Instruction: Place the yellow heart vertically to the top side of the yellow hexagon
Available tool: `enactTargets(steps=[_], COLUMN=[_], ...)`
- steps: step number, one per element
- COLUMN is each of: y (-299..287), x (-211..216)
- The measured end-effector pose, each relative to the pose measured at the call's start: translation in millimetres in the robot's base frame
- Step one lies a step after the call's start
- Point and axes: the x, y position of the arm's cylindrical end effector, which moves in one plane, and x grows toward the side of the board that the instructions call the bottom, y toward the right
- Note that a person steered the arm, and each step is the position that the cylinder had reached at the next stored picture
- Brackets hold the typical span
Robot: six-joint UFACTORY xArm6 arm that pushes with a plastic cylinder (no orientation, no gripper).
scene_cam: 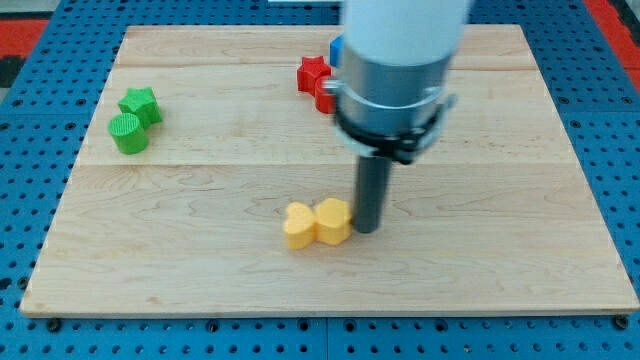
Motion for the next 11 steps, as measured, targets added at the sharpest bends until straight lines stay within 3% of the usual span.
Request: enactTargets(steps=[1, 3, 4, 5, 6, 7, 8, 9, 11], y=[-50, -30, -100, -120, -102, -135, -162, -186, -81], x=[-7, 42, 44, 15, -21, -26, -3, -41, -111])
